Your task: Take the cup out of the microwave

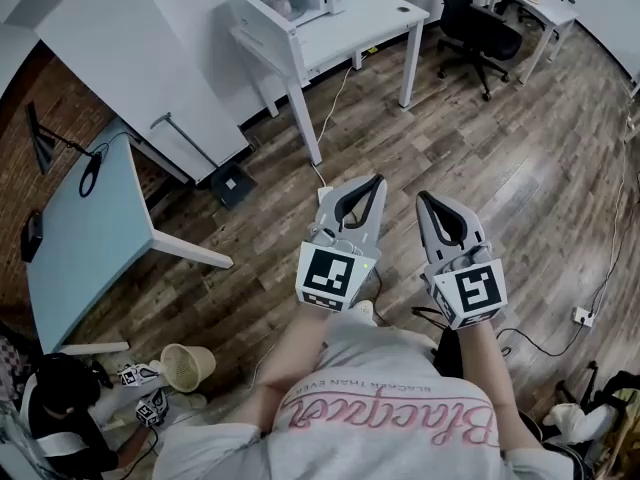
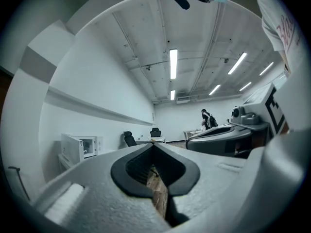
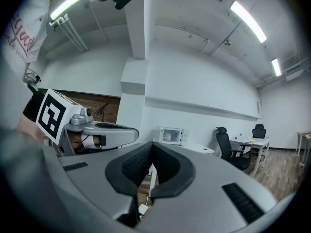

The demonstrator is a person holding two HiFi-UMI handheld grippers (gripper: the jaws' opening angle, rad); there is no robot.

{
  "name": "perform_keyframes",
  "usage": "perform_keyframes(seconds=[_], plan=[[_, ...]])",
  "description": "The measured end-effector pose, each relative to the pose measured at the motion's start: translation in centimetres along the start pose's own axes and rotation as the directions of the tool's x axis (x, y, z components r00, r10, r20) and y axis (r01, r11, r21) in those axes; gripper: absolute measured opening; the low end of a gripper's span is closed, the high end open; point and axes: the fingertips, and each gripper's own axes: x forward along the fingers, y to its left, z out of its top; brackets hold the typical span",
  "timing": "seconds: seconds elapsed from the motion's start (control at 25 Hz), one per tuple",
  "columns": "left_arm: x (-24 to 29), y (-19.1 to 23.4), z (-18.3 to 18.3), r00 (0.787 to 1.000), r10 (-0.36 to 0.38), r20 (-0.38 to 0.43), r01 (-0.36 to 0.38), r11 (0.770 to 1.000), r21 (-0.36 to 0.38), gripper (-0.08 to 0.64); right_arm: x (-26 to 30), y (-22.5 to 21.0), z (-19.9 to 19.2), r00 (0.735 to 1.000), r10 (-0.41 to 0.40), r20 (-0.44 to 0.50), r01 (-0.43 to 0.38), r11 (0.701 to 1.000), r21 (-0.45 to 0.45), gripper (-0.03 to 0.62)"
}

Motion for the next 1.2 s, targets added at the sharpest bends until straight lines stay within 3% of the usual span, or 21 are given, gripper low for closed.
perform_keyframes(seconds=[0.56,1.2], plan=[[0.0,4.8,-1.7,1.000,-0.005,-0.003,0.005,0.999,-0.050,0.006,4.6,1.5,-0.5,0.999,-0.010,-0.035,0.010,1.000,0.014,0.011],[3.4,8.3,-2.4,0.999,0.036,-0.009,-0.037,0.998,-0.050,0.006,9.6,-0.8,-0.6,1.000,0.021,-0.023,-0.020,1.000,0.023,0.011]])
